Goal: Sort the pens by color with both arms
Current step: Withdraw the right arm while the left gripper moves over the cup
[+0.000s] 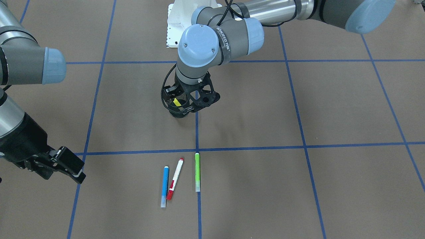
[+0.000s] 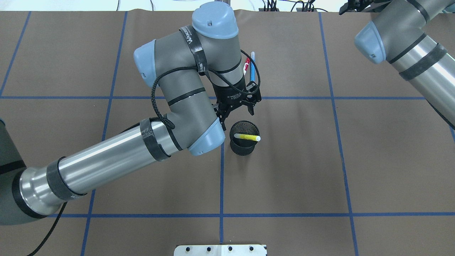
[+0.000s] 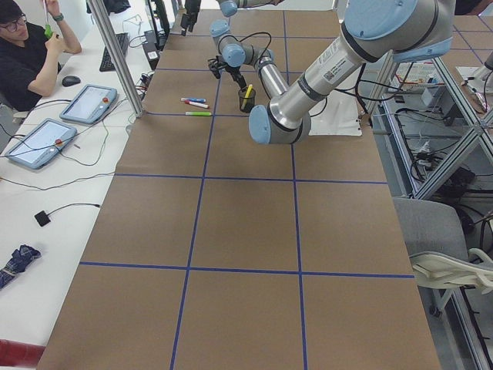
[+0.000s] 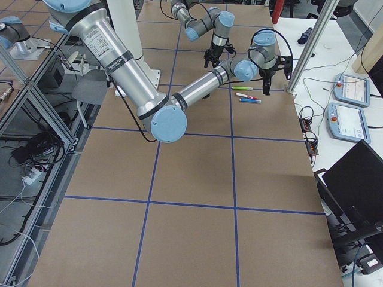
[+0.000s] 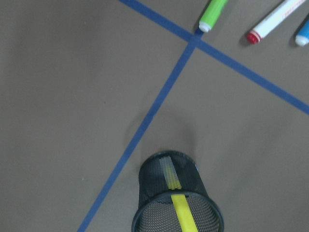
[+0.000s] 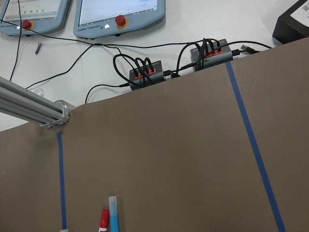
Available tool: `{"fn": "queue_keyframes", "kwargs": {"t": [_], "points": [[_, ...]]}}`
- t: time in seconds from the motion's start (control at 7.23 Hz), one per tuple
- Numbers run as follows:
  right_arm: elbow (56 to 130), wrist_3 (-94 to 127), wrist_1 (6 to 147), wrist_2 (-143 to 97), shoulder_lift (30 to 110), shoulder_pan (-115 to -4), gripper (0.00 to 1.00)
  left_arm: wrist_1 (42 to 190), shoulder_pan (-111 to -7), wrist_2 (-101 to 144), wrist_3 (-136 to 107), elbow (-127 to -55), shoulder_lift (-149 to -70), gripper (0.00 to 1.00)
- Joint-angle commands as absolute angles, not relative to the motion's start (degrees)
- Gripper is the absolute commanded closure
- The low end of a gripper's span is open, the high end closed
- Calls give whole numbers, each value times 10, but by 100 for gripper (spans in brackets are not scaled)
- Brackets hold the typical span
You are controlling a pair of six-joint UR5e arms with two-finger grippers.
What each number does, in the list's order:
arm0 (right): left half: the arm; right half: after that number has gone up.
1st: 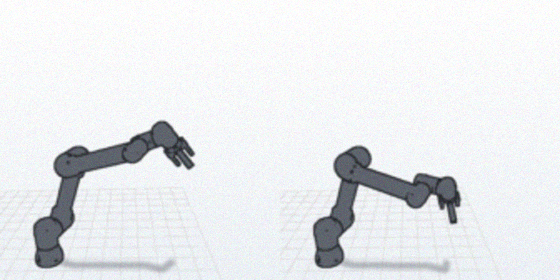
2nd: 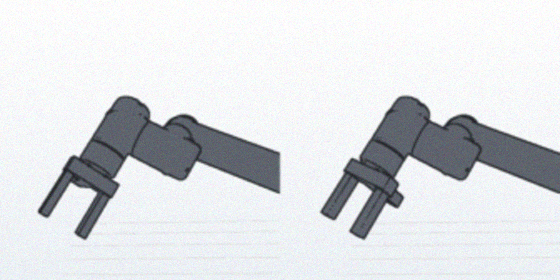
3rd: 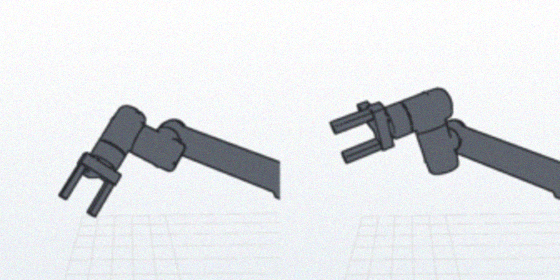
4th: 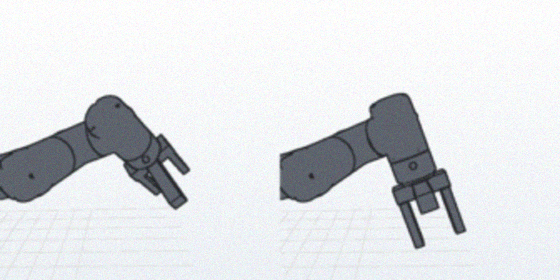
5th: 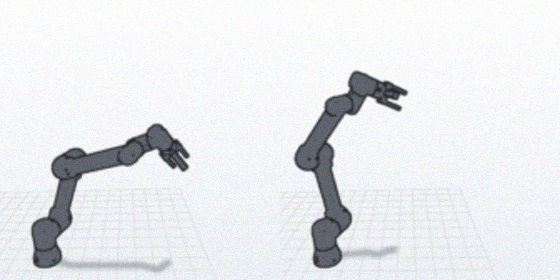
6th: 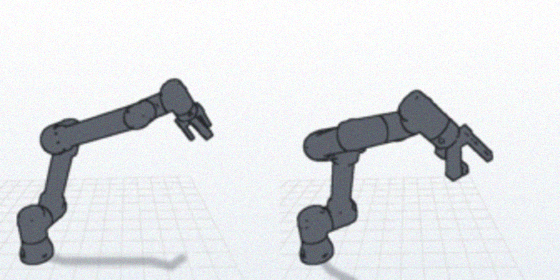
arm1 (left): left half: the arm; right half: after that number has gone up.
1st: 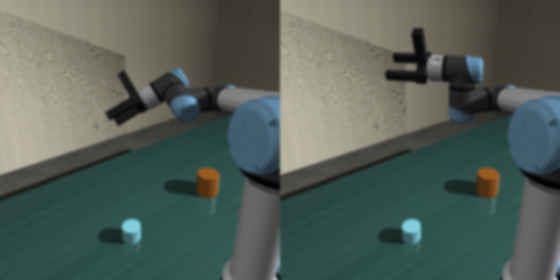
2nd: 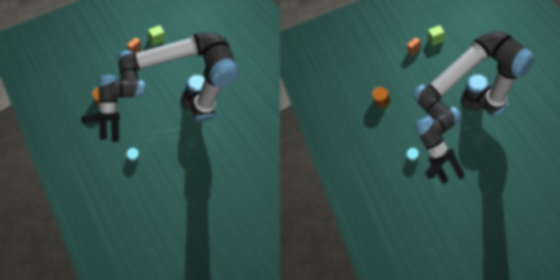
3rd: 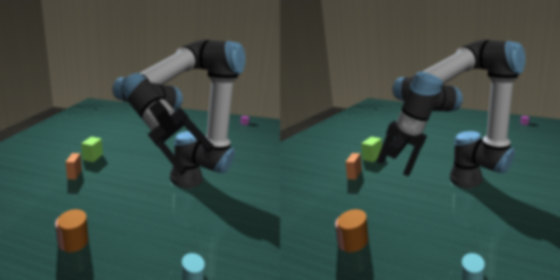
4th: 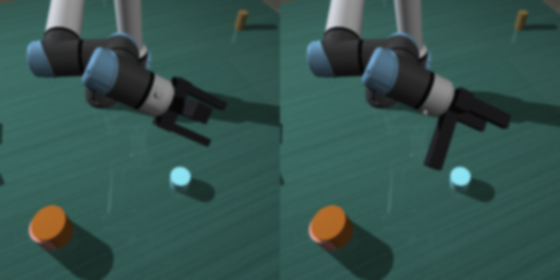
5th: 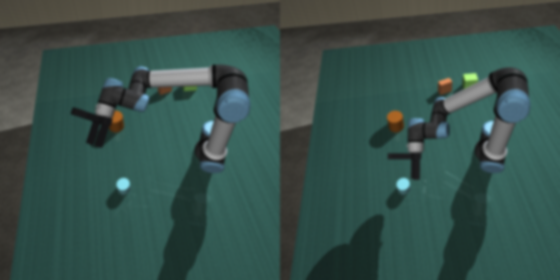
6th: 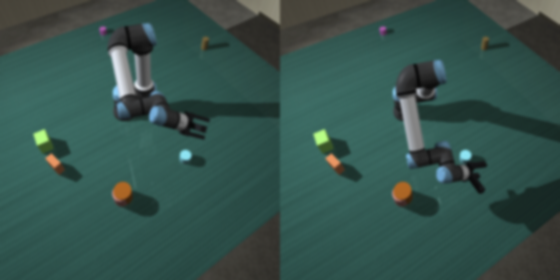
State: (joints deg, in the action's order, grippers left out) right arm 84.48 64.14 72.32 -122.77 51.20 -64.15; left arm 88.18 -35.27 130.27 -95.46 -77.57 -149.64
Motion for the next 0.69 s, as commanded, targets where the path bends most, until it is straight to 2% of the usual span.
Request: {"fn": "queue_keyframes", "kwargs": {"t": [0.0,0.28,0.55], "points": [[845,627,722,-1223,517,-641,0,910,-317,1278,-976,-772,-1497,7],[845,623,722,-1223,519,-641,0,911,-316,1277,-975,-769,-1502,7],[845,623,722,-1222,519,-641,0,931,-316,1276,-971,-734,-1512,17]]}}
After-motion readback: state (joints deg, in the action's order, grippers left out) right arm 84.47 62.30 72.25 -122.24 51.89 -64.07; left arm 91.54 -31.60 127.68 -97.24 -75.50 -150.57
